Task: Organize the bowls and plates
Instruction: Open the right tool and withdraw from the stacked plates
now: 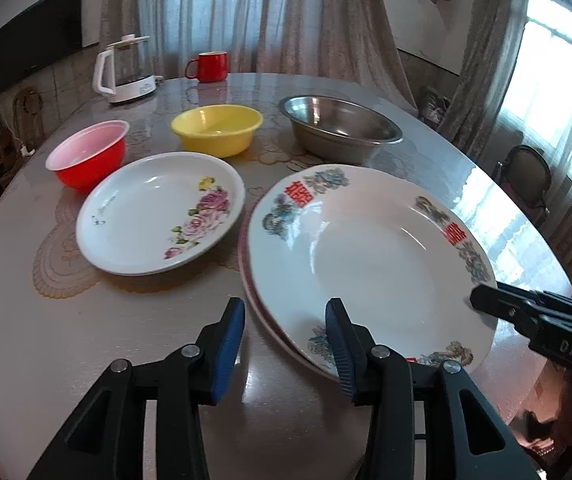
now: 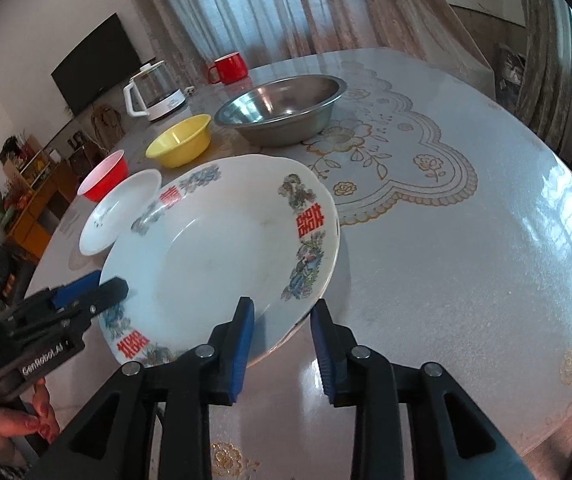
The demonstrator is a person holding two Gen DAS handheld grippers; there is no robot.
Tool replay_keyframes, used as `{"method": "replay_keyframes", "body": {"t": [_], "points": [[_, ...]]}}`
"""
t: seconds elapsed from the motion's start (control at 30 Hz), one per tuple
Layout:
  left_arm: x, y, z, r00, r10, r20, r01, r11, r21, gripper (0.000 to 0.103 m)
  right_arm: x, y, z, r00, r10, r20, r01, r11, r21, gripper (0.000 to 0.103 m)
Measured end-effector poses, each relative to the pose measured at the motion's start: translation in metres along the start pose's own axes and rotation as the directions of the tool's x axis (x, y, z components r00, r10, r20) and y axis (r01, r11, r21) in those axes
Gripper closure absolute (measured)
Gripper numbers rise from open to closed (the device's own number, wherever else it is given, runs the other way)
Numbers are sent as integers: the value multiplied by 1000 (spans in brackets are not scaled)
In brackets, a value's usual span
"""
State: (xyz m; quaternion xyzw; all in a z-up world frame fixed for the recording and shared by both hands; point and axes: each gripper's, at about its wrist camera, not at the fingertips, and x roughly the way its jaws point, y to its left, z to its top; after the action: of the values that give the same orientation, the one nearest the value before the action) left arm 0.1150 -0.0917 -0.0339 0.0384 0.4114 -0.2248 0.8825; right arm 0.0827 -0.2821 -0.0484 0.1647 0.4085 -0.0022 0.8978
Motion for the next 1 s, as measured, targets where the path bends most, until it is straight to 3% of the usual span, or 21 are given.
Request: {"method": "replay_keyframes", "body": {"t": [0.1, 0.23, 0.27, 0.5, 1.0], "points": [[-5, 9, 0, 1000, 9, 12, -9, 999, -32, 55, -2, 3, -2, 1000, 8, -4, -8, 1000, -16, 71], [-18, 27, -3, 998, 44, 51, -39, 994, -98, 23, -11, 9, -3, 998, -50, 35, 52, 996, -78, 70], [-20, 33, -4, 996, 59, 60, -51, 992, -115, 20, -15, 10, -3, 997, -54, 48, 58, 995, -85, 70], [-24, 67, -8, 990, 132, 47, -117, 966, -229, 13, -32, 12, 5, 994, -21, 110, 27, 998, -57, 70], [-25, 101, -5, 983, 175, 55, -150, 941, -303, 8, -23, 49, 10, 996, 17, 84, -5, 989, -150, 70]]}}
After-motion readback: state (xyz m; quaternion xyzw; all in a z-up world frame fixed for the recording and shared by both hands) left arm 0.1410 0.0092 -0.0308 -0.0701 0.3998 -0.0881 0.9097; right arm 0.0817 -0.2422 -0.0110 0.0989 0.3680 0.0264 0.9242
